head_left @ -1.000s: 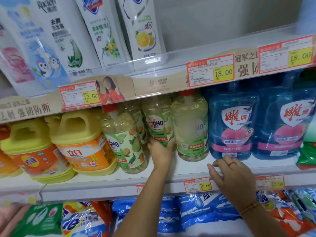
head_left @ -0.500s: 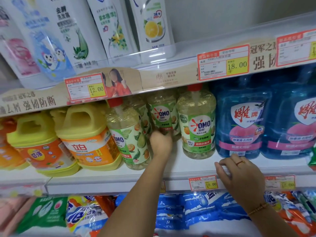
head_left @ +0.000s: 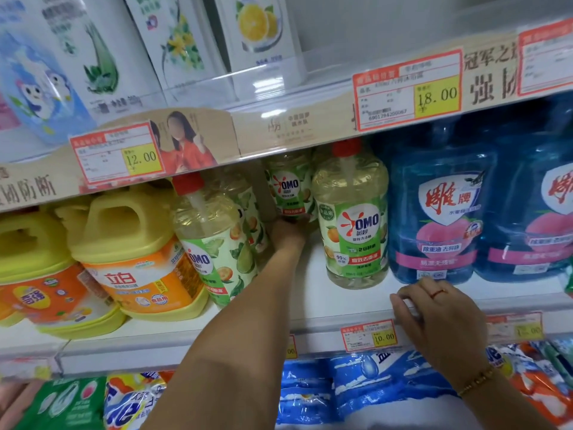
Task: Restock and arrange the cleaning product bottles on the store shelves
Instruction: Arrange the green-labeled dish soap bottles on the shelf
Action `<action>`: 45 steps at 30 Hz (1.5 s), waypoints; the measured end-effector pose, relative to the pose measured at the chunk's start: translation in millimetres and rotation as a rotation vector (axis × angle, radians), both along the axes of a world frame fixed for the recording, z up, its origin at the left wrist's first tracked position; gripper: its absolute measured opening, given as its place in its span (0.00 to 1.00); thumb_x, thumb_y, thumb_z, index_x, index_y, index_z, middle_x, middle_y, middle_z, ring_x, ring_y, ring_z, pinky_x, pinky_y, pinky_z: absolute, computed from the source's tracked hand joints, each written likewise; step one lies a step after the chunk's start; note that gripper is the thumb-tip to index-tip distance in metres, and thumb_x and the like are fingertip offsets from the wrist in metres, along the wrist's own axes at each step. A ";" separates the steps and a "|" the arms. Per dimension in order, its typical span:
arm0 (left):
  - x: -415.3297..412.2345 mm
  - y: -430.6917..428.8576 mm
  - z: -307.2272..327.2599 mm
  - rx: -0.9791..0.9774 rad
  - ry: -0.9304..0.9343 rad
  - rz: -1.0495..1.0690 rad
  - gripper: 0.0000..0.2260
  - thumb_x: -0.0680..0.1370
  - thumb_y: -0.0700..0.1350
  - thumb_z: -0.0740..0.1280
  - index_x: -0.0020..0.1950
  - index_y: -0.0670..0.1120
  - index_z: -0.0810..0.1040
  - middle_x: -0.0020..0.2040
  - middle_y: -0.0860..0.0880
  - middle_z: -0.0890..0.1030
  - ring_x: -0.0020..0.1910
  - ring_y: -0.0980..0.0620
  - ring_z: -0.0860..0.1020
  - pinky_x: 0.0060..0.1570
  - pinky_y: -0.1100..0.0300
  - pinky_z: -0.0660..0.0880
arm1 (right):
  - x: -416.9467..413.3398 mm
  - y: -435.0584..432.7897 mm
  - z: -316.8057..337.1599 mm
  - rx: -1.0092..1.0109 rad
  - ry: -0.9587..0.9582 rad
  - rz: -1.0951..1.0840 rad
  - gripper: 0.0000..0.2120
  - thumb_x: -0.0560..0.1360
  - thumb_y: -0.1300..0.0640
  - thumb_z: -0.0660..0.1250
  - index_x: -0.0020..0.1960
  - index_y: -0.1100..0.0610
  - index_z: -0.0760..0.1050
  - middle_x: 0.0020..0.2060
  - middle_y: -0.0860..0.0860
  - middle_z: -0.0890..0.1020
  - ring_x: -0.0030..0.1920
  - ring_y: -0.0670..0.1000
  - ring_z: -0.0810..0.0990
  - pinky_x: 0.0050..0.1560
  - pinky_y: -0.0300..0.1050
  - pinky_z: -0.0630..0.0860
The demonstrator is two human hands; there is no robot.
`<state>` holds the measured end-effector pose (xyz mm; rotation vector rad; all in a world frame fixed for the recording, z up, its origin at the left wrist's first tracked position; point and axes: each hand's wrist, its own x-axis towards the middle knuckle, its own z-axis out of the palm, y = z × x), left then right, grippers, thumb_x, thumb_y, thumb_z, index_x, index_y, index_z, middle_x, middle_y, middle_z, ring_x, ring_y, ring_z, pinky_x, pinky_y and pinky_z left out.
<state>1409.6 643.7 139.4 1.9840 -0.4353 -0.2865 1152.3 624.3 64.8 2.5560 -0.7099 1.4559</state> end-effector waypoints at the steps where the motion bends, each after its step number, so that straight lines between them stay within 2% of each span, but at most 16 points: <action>1: 1.7 -0.9 -0.9 -0.007 0.027 0.000 0.18 0.77 0.49 0.68 0.61 0.39 0.78 0.57 0.42 0.81 0.56 0.43 0.79 0.52 0.57 0.75 | -0.4 1.0 -0.2 -0.001 -0.007 0.004 0.26 0.80 0.44 0.51 0.35 0.58 0.78 0.30 0.52 0.78 0.28 0.51 0.73 0.33 0.38 0.65; 4: 0.6 1.6 0.1 -0.052 0.139 -0.002 0.17 0.75 0.45 0.70 0.61 0.38 0.77 0.56 0.41 0.81 0.55 0.42 0.79 0.57 0.51 0.77 | -3.5 2.5 1.0 -0.007 -0.026 -0.001 0.20 0.78 0.48 0.57 0.35 0.58 0.77 0.31 0.51 0.77 0.30 0.51 0.72 0.32 0.39 0.64; 7: -13.1 13.5 -0.6 -0.036 0.121 -0.128 0.16 0.75 0.40 0.69 0.61 0.37 0.77 0.57 0.38 0.80 0.53 0.42 0.79 0.57 0.50 0.76 | -8.3 4.5 2.2 0.065 -0.012 -0.039 0.16 0.76 0.49 0.59 0.35 0.56 0.76 0.31 0.51 0.76 0.32 0.52 0.74 0.34 0.41 0.64; 11: -91.8 75.4 0.7 -0.289 -0.179 -0.088 0.13 0.72 0.54 0.67 0.45 0.45 0.81 0.43 0.41 0.83 0.45 0.43 0.82 0.50 0.46 0.79 | -17.6 11.3 8.9 0.172 -0.034 0.047 0.15 0.76 0.51 0.61 0.34 0.58 0.76 0.33 0.54 0.77 0.36 0.55 0.76 0.41 0.46 0.70; 13: -155.5 112.1 -2.6 -0.382 -0.262 -0.187 0.16 0.76 0.55 0.63 0.36 0.45 0.75 0.33 0.43 0.79 0.36 0.46 0.79 0.41 0.52 0.76 | -34.9 16.7 14.9 0.332 -0.017 0.154 0.14 0.75 0.52 0.62 0.38 0.60 0.78 0.41 0.56 0.79 0.44 0.55 0.76 0.46 0.47 0.72; 15: -216.5 138.5 -12.7 -0.338 -0.300 -0.336 0.18 0.80 0.50 0.62 0.33 0.43 0.72 0.29 0.44 0.76 0.31 0.50 0.74 0.36 0.61 0.70 | -66.8 20.2 11.4 0.455 0.002 0.189 0.11 0.75 0.54 0.65 0.43 0.61 0.79 0.50 0.58 0.78 0.54 0.55 0.74 0.55 0.45 0.70; 18: -281.3 146.2 -48.6 -0.190 -0.308 -0.607 0.14 0.78 0.46 0.65 0.34 0.43 0.72 0.28 0.50 0.74 0.34 0.55 0.75 0.32 0.67 0.65 | -141.4 24.1 -11.1 0.518 0.010 0.103 0.08 0.72 0.54 0.69 0.45 0.59 0.80 0.50 0.59 0.78 0.55 0.53 0.73 0.58 0.42 0.67; 21: -324.3 132.8 -95.1 -0.003 -0.219 -0.848 0.06 0.75 0.41 0.70 0.45 0.48 0.74 0.36 0.56 0.76 0.35 0.65 0.76 0.37 0.73 0.67 | -229.9 32.9 -42.5 0.698 -0.072 -0.128 0.07 0.72 0.59 0.72 0.49 0.59 0.80 0.49 0.56 0.79 0.52 0.52 0.75 0.56 0.44 0.70; 25: -368.9 104.8 -148.2 0.253 -0.199 -1.094 0.18 0.74 0.46 0.72 0.61 0.48 0.72 0.53 0.52 0.75 0.52 0.54 0.75 0.50 0.66 0.68 | -320.5 44.1 -91.5 1.132 -0.149 -0.475 0.17 0.72 0.60 0.72 0.60 0.58 0.74 0.54 0.56 0.78 0.48 0.50 0.76 0.52 0.44 0.74; 29: -398.9 71.7 -174.9 0.436 -0.050 -1.220 0.30 0.73 0.43 0.73 0.72 0.45 0.65 0.69 0.46 0.71 0.67 0.49 0.71 0.63 0.60 0.68 | -347.3 33.4 -137.4 1.537 0.101 -0.514 0.34 0.68 0.50 0.76 0.69 0.55 0.66 0.60 0.55 0.76 0.51 0.51 0.75 0.50 0.40 0.70; 31: -405.8 55.4 -180.9 0.453 -0.016 -1.292 0.32 0.73 0.38 0.72 0.74 0.43 0.62 0.72 0.46 0.68 0.68 0.50 0.69 0.62 0.67 0.66 | -341.5 19.7 -154.4 1.540 0.094 -0.480 0.42 0.64 0.51 0.79 0.72 0.54 0.62 0.64 0.56 0.74 0.59 0.53 0.74 0.57 0.42 0.70; 34: -408.7 26.6 -195.1 0.438 -0.016 -1.355 0.31 0.73 0.32 0.70 0.73 0.44 0.61 0.67 0.51 0.69 0.61 0.58 0.66 0.45 0.80 0.61 | -321.3 0.2 -175.8 1.469 0.046 -0.410 0.46 0.61 0.55 0.81 0.72 0.53 0.61 0.64 0.54 0.73 0.64 0.55 0.72 0.58 0.41 0.67; 37: -410.6 7.0 -216.0 0.474 0.014 -1.366 0.29 0.75 0.34 0.69 0.73 0.45 0.62 0.63 0.53 0.69 0.57 0.60 0.72 0.46 0.78 0.62 | -304.0 -5.5 -197.5 1.339 0.021 -0.410 0.43 0.58 0.55 0.82 0.68 0.52 0.65 0.58 0.51 0.76 0.59 0.54 0.74 0.54 0.40 0.68; 39: -408.5 2.3 -223.6 0.544 0.052 -1.335 0.32 0.76 0.39 0.70 0.76 0.46 0.58 0.69 0.49 0.71 0.62 0.55 0.73 0.47 0.77 0.63 | -298.6 -4.6 -203.2 1.263 0.024 -0.458 0.42 0.57 0.53 0.81 0.66 0.51 0.66 0.56 0.51 0.76 0.56 0.54 0.75 0.51 0.43 0.70; 42: -402.7 2.5 -232.9 0.499 0.118 -1.343 0.34 0.76 0.37 0.69 0.76 0.50 0.55 0.69 0.54 0.69 0.67 0.54 0.68 0.46 0.79 0.64 | -297.3 -1.5 -198.1 1.233 0.088 -0.487 0.41 0.57 0.50 0.81 0.65 0.51 0.66 0.55 0.51 0.75 0.54 0.54 0.76 0.50 0.44 0.72; 45: -397.1 9.0 -229.0 0.422 0.212 -1.314 0.38 0.73 0.36 0.72 0.76 0.51 0.57 0.70 0.53 0.69 0.71 0.54 0.65 0.57 0.67 0.65 | -298.6 5.7 -178.8 1.229 0.075 -0.481 0.41 0.57 0.50 0.81 0.65 0.50 0.67 0.55 0.51 0.76 0.55 0.54 0.76 0.51 0.44 0.71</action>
